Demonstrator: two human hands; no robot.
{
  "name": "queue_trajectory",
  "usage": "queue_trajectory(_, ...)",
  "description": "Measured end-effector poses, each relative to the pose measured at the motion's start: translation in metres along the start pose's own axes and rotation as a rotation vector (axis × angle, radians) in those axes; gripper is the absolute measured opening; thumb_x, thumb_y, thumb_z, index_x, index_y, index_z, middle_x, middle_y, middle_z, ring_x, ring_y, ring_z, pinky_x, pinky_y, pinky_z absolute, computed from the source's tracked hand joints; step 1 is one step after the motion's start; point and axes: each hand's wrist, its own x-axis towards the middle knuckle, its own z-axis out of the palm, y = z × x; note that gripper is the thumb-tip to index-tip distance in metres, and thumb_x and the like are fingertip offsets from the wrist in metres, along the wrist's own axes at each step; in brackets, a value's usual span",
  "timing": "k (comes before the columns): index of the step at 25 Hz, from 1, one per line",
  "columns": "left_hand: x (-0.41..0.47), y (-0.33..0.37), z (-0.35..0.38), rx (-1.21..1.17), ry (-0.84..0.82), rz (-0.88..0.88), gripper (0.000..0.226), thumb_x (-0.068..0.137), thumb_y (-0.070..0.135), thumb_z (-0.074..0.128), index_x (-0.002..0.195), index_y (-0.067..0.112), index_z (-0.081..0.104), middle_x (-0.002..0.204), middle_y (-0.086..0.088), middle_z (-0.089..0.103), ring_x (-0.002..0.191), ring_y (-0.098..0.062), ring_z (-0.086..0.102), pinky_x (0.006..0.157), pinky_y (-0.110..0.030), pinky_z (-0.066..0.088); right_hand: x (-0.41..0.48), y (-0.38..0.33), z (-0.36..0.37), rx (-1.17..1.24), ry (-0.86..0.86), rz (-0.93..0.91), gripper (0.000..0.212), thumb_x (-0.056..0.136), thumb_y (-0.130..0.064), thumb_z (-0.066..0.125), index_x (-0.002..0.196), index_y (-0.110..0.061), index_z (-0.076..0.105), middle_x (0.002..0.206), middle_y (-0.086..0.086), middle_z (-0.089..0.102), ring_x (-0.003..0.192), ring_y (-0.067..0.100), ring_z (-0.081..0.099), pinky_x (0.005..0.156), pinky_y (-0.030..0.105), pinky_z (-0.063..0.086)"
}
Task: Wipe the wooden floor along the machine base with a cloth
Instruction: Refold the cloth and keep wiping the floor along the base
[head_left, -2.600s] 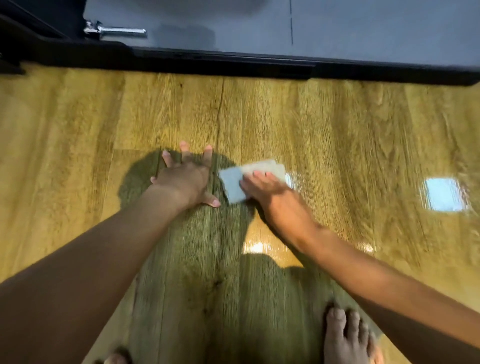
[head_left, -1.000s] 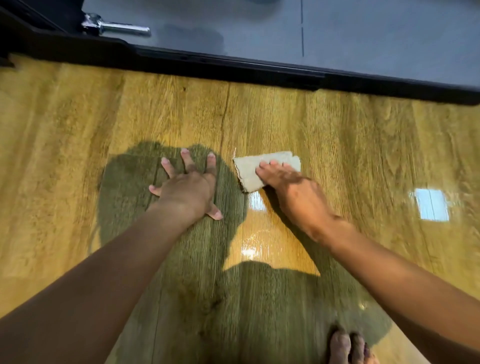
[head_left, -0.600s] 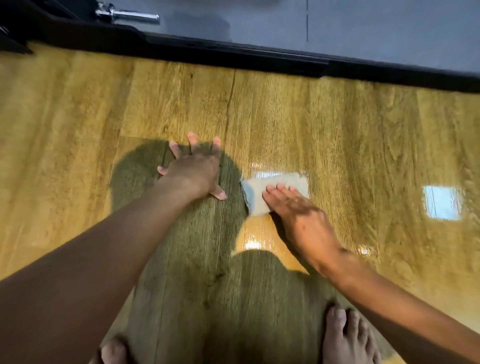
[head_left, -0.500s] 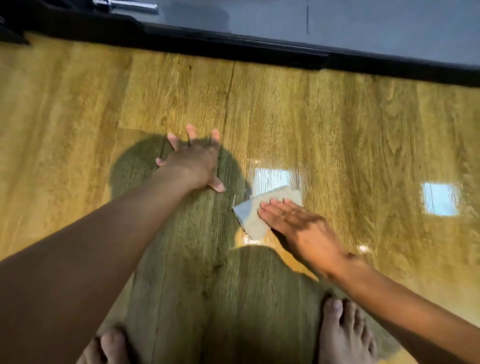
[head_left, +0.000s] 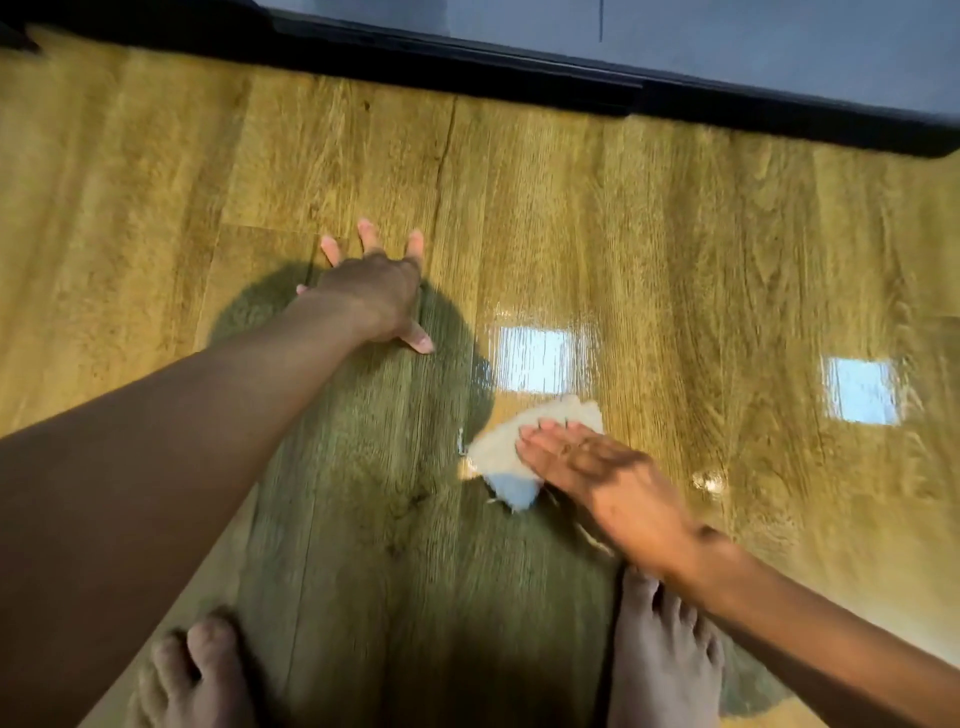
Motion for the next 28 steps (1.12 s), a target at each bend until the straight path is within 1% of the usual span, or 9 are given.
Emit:
queue_trajectory(4, -0.006, -0.001, -0.003, 0.031, 0.024, -0.018, 0.123, 0.07, 0.05, 0.075, 0.147, 0.034, -0.02, 0.153, -0.015, -0.026, 0.137, -0.051, -0.015, 0.106, -0.068, 0.02, 0.033, 0.018, -0.015, 0.085, 0.029, 0.313, 0.049, 0.087, 0.001, 0.037, 0.132, -0.007, 0.054, 0.134, 0.012, 0.054, 0.122, 0.029, 0.052, 0.092, 0.044, 0.048)
queue_trajectory(8, -0.011, 0.014, -0.005, 0.247, 0.139, -0.018, 0.127, 0.066, 0.053, 0.076, 0.149, 0.028, -0.018, 0.155, -0.02, -0.014, 0.14, -0.049, -0.003, 0.107, -0.066, 0.021, -0.039, -0.012, -0.003, 0.126, -0.058, 0.071, 0.055, 0.084, -0.004, 0.036, 0.137, -0.01, 0.049, 0.143, 0.005, 0.045, 0.134, 0.022, 0.04, 0.111, 0.035, 0.032)
queue_trajectory(10, -0.006, 0.029, -0.008, 0.316, 0.157, 0.048, 0.129, 0.067, 0.038, 0.081, 0.147, 0.03, -0.02, 0.154, -0.018, -0.019, 0.14, -0.047, -0.008, 0.108, -0.065, 0.017, -0.048, -0.005, -0.007, 0.145, -0.036, -0.017, 0.057, 0.08, -0.002, 0.046, 0.136, -0.011, 0.048, 0.14, 0.003, 0.047, 0.134, 0.017, 0.036, 0.111, 0.033, 0.031)
queue_trajectory(12, 0.001, 0.043, -0.013, 0.264, 0.094, 0.121, 0.124, 0.069, 0.031, 0.081, 0.147, 0.034, -0.015, 0.154, -0.011, -0.025, 0.141, -0.042, -0.013, 0.11, -0.063, 0.016, -0.018, 0.014, -0.013, 0.168, -0.073, 0.103, 0.064, 0.078, 0.008, 0.056, 0.138, -0.014, 0.047, 0.14, 0.003, 0.048, 0.132, 0.019, 0.04, 0.106, 0.042, 0.04)
queue_trajectory(16, 0.014, 0.063, -0.015, 0.183, 0.108, 0.155, 0.118, 0.072, 0.054, 0.072, 0.146, 0.038, -0.018, 0.155, -0.01, -0.024, 0.141, -0.043, -0.01, 0.111, -0.058, 0.013, 0.03, 0.038, -0.016, 0.172, 0.025, 0.448, 0.073, 0.078, 0.022, 0.049, 0.14, -0.016, 0.045, 0.143, 0.006, 0.045, 0.129, 0.024, 0.046, 0.095, 0.045, 0.05)
queue_trajectory(18, 0.018, 0.065, -0.015, 0.235, 0.111, 0.105, 0.125, 0.067, 0.058, 0.072, 0.144, 0.037, -0.024, 0.153, -0.015, -0.025, 0.139, -0.049, -0.008, 0.111, -0.057, 0.011, 0.008, 0.024, -0.01, 0.154, 0.078, 0.388, 0.078, 0.059, 0.028, 0.059, 0.128, -0.009, 0.058, 0.131, 0.009, 0.057, 0.12, 0.026, 0.055, 0.088, 0.046, 0.053)
queue_trajectory(20, 0.023, 0.064, -0.017, 0.241, 0.08, 0.088, 0.13, 0.062, 0.06, 0.073, 0.143, 0.035, -0.026, 0.152, -0.018, -0.022, 0.137, -0.051, -0.007, 0.111, -0.057, 0.01, -0.023, 0.009, -0.004, 0.089, 0.094, 0.229, 0.074, 0.056, 0.027, 0.052, 0.12, -0.007, 0.064, 0.124, 0.008, 0.062, 0.113, 0.024, 0.059, 0.085, 0.043, 0.054)
queue_trajectory(24, 0.028, 0.068, -0.02, 0.211, 0.016, 0.084, 0.132, 0.062, 0.052, 0.078, 0.144, 0.031, -0.024, 0.154, -0.018, -0.013, 0.137, -0.052, -0.005, 0.109, -0.06, 0.016, 0.023, 0.05, -0.017, 0.108, 0.124, 0.307, 0.06, 0.075, 0.014, 0.045, 0.127, -0.011, 0.059, 0.129, 0.01, 0.059, 0.115, 0.026, 0.059, 0.093, 0.04, 0.046)
queue_trajectory(28, 0.025, 0.068, -0.019, 0.214, 0.018, 0.1, 0.127, 0.065, 0.048, 0.079, 0.147, 0.031, -0.017, 0.155, -0.019, -0.006, 0.139, -0.05, 0.006, 0.109, -0.058, 0.02, 0.082, 0.082, -0.017, 0.218, 0.078, 0.496, 0.056, 0.093, 0.006, 0.036, 0.143, -0.018, 0.038, 0.15, 0.005, 0.035, 0.138, 0.021, 0.033, 0.111, 0.032, 0.024)
